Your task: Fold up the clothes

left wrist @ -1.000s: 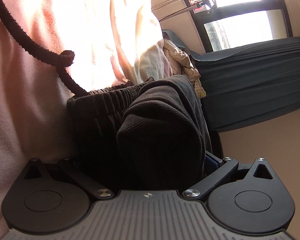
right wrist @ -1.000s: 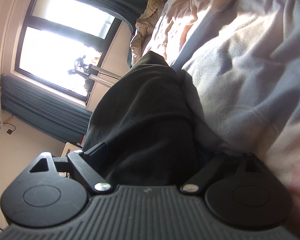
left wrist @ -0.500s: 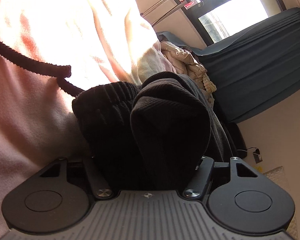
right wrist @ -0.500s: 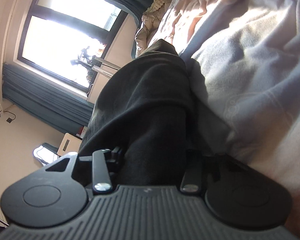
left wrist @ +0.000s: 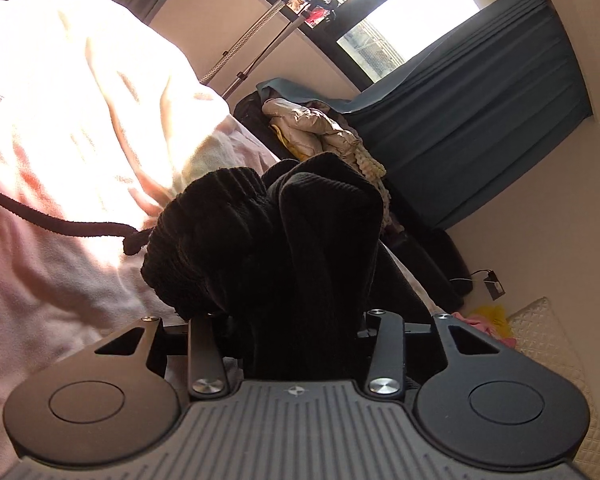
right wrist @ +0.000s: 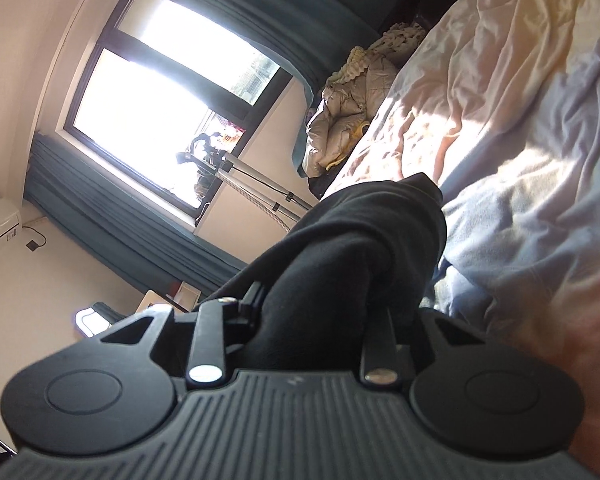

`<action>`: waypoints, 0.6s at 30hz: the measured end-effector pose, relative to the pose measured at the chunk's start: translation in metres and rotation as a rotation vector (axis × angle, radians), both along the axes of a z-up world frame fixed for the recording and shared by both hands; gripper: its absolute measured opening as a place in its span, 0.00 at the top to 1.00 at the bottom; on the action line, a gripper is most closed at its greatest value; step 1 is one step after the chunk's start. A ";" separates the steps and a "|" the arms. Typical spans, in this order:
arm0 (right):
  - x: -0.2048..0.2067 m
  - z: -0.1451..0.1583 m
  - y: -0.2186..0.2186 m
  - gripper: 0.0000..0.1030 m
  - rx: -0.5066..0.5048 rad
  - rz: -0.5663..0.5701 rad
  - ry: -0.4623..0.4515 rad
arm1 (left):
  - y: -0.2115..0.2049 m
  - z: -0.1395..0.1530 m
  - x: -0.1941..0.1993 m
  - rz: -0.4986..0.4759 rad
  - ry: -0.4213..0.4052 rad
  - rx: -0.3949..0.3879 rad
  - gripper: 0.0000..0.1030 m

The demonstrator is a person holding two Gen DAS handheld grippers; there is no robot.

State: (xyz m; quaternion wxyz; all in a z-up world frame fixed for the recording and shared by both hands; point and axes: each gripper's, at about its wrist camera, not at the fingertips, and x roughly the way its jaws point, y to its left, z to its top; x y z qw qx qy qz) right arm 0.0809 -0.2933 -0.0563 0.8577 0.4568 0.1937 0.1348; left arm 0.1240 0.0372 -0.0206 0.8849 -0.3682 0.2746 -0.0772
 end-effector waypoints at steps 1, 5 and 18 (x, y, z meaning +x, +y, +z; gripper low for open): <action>-0.005 0.007 -0.008 0.69 0.005 -0.009 -0.011 | -0.009 0.007 -0.002 -0.009 -0.013 -0.003 0.55; -0.029 0.038 -0.050 0.69 0.009 -0.058 -0.064 | -0.055 0.034 -0.008 -0.066 -0.053 -0.021 0.55; -0.053 0.132 -0.282 0.69 -0.186 -0.312 -0.104 | -0.299 0.051 0.083 -0.422 -0.057 -0.165 0.54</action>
